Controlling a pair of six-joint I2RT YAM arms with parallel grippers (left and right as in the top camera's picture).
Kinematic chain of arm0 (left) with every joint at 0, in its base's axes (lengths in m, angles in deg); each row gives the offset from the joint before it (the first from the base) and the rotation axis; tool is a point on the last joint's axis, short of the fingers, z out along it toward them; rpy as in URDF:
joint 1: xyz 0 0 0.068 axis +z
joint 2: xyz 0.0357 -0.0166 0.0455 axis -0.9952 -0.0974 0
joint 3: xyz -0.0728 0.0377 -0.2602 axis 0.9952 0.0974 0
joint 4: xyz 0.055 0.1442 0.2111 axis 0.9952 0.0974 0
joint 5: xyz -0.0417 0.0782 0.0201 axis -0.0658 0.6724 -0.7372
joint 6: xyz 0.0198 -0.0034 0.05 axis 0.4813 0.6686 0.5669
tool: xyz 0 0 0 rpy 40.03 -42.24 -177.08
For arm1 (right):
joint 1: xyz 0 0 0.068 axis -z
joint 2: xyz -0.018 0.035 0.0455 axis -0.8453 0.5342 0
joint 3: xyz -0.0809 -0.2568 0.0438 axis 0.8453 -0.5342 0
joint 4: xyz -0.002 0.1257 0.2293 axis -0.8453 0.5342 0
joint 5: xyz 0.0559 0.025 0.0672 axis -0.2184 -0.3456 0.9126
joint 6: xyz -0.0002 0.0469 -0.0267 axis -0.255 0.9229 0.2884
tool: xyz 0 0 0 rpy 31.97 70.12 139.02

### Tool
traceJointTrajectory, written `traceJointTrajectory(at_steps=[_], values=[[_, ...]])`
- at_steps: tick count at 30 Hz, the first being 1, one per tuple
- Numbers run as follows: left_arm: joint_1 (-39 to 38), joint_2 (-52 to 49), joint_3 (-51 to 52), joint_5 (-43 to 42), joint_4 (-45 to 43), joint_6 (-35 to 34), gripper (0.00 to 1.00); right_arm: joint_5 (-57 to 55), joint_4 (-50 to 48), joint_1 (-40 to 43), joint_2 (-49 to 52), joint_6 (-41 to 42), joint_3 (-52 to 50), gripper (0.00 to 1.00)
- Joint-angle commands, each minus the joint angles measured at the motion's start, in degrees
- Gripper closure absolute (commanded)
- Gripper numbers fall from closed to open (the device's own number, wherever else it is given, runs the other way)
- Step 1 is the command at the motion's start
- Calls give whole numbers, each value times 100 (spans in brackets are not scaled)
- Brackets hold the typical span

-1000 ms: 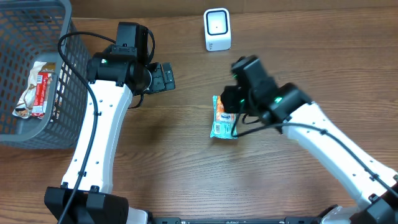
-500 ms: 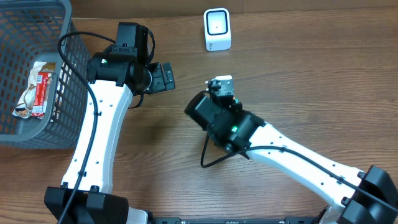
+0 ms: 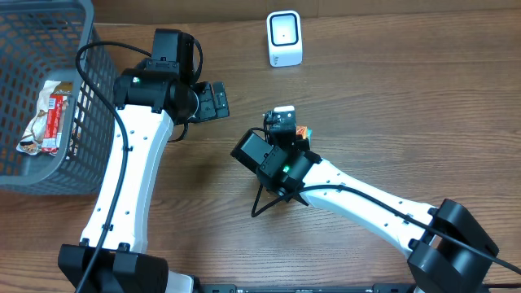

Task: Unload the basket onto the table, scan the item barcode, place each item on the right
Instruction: 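Lower the right gripper onto the orange box and close on it, then lift the orange box off the wipes pack and carry it right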

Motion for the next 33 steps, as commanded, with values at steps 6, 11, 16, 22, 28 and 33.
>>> traceJointTrajectory(at_steps=[6,11,16,22,28,33], values=[[-2,24,-66,74,-4,-20,0,39,-31,-13,-15,46,111,71],[-2,24,-66,74,-4,-20,0,76,101,-11,-15,48,111,72],[-2,24,-66,74,-4,-20,0,76,223,-13,-15,48,111,72],[-2,24,-66,74,-4,-20,0,72,262,-11,-15,42,114,96],[-2,24,-66,74,-4,-17,0,31,247,7,-153,2,205,96],[-2,24,-66,74,-4,-20,0,39,247,72,-645,2,240,96]])
